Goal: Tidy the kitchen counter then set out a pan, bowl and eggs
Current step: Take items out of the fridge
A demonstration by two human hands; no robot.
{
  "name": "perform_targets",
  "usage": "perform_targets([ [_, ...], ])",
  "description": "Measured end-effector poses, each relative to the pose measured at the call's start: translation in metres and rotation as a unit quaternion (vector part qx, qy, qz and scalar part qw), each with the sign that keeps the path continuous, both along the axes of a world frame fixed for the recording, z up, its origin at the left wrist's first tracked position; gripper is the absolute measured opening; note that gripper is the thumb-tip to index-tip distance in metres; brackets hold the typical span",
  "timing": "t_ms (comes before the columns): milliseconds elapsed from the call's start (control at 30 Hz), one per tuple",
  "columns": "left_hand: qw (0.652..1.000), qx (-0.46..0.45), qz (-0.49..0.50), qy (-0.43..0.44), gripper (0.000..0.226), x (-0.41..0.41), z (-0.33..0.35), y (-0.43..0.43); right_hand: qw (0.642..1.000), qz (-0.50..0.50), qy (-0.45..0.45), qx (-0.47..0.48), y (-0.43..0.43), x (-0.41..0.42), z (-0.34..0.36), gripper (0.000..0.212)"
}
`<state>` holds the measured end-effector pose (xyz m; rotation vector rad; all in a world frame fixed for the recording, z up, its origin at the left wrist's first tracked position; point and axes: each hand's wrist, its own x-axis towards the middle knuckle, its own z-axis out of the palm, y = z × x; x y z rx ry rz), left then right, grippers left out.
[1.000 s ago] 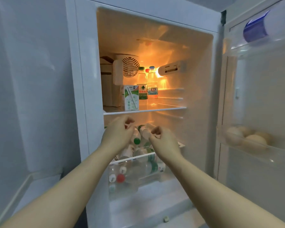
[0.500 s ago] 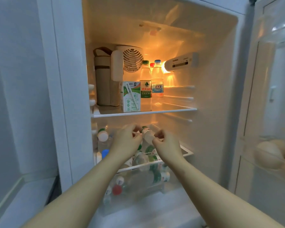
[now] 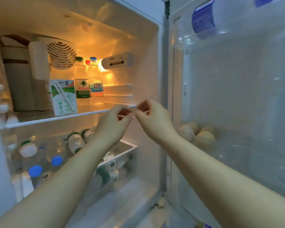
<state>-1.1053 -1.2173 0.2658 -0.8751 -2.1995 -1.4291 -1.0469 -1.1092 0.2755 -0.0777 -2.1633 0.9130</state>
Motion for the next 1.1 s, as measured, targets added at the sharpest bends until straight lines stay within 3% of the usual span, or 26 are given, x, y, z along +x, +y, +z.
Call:
perform_targets([
  [167,0.996,0.029,-0.086,0.001,0.014,0.020,0.011,0.039,0.993,-0.110,-0.003,0.035,0.030,0.049,0.015,0.018],
  [300,0.989,-0.008,-0.147,0.010,0.017,0.035,0.018,0.065,0.982,-0.173,-0.052,0.055,0.050,0.075,0.019,0.018],
  [567,0.963,-0.225,-0.140,0.046,0.022,0.042,0.015,0.106,0.953,-0.228,-0.173,0.102,0.074,0.099,0.000,0.019],
  [700,0.951,-0.268,-0.144,0.061,0.020,0.034,0.012,0.113,0.929,-0.251,-0.233,0.138,0.078,0.091,-0.004,0.013],
  [900,0.925,-0.326,-0.162,0.104,0.026,0.032,0.010,0.122,0.921,-0.226,-0.275,0.157,0.093,0.090,-0.002,0.025],
  [1100,0.879,-0.424,-0.188,0.109,0.031,0.043,0.020,0.135,0.909,-0.239,-0.310,0.147,0.108,0.101,-0.001,0.032],
])
